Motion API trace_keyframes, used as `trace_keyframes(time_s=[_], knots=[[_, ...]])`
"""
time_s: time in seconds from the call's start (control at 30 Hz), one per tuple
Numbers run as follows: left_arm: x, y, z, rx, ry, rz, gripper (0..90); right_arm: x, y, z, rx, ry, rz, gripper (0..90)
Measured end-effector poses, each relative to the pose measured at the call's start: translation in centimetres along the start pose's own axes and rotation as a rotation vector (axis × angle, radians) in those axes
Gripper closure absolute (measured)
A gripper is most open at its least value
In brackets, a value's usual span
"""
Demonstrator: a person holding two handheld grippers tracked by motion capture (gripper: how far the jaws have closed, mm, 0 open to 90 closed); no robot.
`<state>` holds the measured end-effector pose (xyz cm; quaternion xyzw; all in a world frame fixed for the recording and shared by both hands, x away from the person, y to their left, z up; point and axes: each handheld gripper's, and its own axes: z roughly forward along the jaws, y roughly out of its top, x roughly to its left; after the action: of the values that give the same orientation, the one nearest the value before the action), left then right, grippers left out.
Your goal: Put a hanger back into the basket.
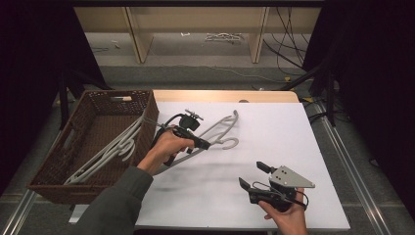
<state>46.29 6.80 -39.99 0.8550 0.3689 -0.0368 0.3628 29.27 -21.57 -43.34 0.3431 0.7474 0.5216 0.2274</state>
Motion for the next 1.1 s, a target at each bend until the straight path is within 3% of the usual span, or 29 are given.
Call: trace_keyframes(time_s=[0.27,0.3,0.43,0.47,0.53,0.87,1.1], knots=[[0.9,-0.1,-1.9,-0.057,-0.007,-0.042,82.4,0.0,-0.1,0.1,-0.001,0.01,0.004,22.3],[1.0,0.0,-2.2,-0.06,-0.005,-0.049,82.4,-0.1,0.0,0.1,-0.005,-0.005,-0.018,22.3],[1.5,-0.1,-3.3,-0.095,-0.011,-0.059,82.4,0.0,-0.1,0.1,-0.001,0.01,0.002,22.3],[1.5,-0.1,-3.6,-0.102,-0.018,-0.067,82.4,-0.1,-0.1,0.1,-0.005,-0.011,-0.021,22.3],[1.7,-0.2,-4.2,-0.126,-0.028,-0.078,82.4,-0.1,0.0,0.1,-0.005,-0.007,-0.016,22.3],[2.2,0.0,-7.2,-0.194,-0.044,-0.095,82.5,-0.1,-0.1,0.2,-0.01,-0.008,-0.01,22.3],[2.0,0.6,-10.8,-0.242,-0.009,-0.084,82.4,-0.1,-0.1,0.2,-0.01,-0.009,-0.011,22.3]])
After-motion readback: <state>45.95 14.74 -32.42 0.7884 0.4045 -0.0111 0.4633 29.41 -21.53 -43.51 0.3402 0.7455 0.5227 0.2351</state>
